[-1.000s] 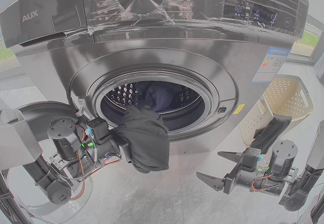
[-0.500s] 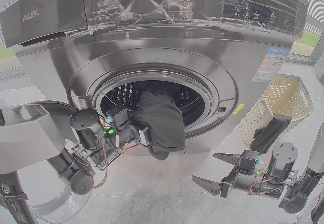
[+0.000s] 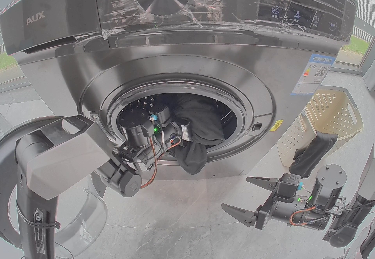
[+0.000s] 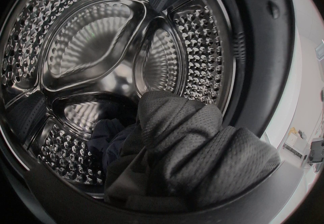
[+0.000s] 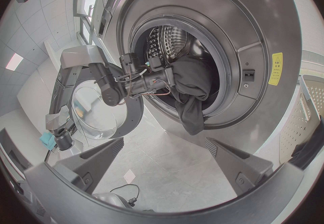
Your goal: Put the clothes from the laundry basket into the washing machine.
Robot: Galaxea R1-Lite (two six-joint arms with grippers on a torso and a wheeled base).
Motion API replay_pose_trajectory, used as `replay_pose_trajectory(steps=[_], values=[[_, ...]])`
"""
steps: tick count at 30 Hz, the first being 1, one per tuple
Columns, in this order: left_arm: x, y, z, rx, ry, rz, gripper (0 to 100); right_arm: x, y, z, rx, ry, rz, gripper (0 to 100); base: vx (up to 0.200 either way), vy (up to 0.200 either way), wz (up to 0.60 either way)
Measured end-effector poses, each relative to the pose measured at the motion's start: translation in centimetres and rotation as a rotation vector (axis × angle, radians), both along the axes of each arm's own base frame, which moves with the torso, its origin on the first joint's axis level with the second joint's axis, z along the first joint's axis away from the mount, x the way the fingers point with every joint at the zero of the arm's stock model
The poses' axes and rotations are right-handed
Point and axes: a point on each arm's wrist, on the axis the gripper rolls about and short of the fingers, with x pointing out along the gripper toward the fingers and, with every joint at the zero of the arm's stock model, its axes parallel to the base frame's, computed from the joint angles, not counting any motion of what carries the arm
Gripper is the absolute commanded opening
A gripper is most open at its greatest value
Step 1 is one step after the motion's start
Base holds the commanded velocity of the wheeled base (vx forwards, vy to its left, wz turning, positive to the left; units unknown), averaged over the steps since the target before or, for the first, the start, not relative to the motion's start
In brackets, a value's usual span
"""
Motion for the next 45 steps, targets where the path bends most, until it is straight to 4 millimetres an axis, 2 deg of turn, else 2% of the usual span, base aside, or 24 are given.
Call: replay_pose_trajectory(steps=[10,17,26,30,31,38,45], values=[[4.8,-0.8,0.3,-0.019,0.029,0.049,0,0.0,0.0,0.0,0.000,0.000,0.002,100,0.000,0.000,0.00],[7.3,-0.9,-0.1,-0.003,0.088,0.081,0,0.0,0.0,0.0,-0.001,0.002,0.002,100,0.000,0.000,0.00],[10.2,-0.3,2.1,-0.061,0.072,0.160,0,0.0,0.1,-0.1,-0.001,0.003,0.004,100,0.000,0.000,0.00],[10.8,0.1,2.4,-0.082,0.066,0.178,0,0.0,0.1,-0.1,-0.002,0.003,0.005,100,0.000,0.000,0.00],[10.8,0.1,2.4,-0.084,0.064,0.182,100,0.0,0.1,-0.1,-0.002,0.003,0.006,100,0.000,0.000,0.00],[10.9,0.0,2.0,-0.095,0.088,0.188,100,0.0,0.1,-0.1,-0.002,0.004,0.006,100,0.000,0.000,0.00],[9.3,-0.5,0.0,-0.037,0.241,0.181,100,0.0,0.1,-0.1,-0.002,0.003,0.005,100,0.000,0.000,0.00]])
